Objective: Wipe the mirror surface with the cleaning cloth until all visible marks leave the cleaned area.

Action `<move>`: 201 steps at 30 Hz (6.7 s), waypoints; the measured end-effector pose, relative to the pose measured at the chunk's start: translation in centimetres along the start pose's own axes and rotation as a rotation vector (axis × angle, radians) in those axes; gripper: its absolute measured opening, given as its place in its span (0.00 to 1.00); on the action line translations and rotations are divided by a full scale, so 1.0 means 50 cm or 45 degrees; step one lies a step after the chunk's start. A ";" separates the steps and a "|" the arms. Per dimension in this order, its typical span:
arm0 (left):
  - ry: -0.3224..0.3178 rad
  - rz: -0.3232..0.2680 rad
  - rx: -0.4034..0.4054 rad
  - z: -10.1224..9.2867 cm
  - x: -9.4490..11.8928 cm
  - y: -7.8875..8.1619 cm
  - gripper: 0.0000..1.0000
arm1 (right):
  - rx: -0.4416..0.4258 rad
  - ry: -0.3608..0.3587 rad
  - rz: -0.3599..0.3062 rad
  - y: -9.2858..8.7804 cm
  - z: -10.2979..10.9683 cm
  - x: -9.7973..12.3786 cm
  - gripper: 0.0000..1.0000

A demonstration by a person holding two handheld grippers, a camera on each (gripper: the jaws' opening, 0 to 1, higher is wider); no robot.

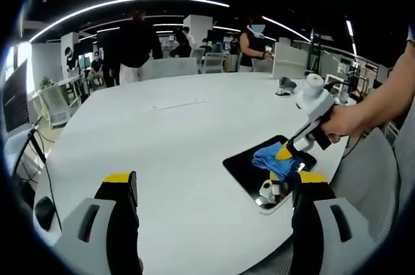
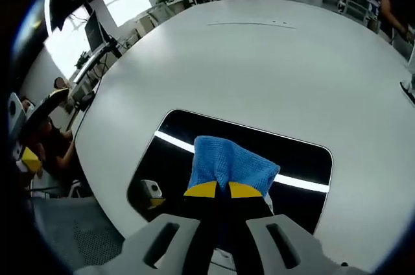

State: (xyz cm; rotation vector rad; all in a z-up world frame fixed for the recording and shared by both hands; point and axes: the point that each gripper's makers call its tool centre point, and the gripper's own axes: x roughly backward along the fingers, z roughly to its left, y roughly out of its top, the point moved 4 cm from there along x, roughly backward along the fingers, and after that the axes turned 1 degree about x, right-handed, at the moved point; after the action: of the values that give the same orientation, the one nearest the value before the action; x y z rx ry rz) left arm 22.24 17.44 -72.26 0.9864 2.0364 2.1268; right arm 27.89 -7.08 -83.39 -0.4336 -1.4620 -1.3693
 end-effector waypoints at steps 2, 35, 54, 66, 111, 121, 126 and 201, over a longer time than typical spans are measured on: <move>0.010 0.001 0.001 0.002 0.003 -0.002 0.99 | -0.017 -0.004 0.000 -0.004 -0.011 0.004 0.00; 0.004 0.080 -0.042 -0.007 0.010 -0.015 0.99 | -0.139 -0.069 0.015 -0.053 -0.151 0.064 0.00; -0.034 0.083 -0.053 -0.016 -0.014 -0.007 0.99 | -0.045 -0.160 0.039 -0.051 -0.145 0.060 0.00; -0.023 0.068 -0.050 -0.017 -0.009 -0.008 0.99 | -0.116 -0.156 0.040 -0.058 -0.140 0.067 0.00; -0.040 0.050 -0.074 -0.038 -0.005 0.002 0.99 | -0.198 -0.110 0.071 -0.133 -0.091 0.096 0.00; -0.048 0.046 -0.092 -0.030 0.001 0.008 0.99 | -0.209 -0.104 0.082 -0.132 -0.089 0.097 0.00; -0.025 0.036 -0.076 -0.020 0.004 0.008 0.99 | -0.196 -0.099 0.093 -0.128 -0.076 0.092 0.00; -0.016 0.076 -0.016 -0.002 -0.012 -0.040 0.99 | -0.156 0.103 0.105 -0.025 0.132 -0.019 0.00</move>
State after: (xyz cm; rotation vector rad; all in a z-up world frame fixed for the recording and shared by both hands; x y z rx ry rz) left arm 21.91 17.38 -74.31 1.0686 2.0102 2.1537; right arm 24.43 -1.23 -83.53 -0.5057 -1.2856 -1.3985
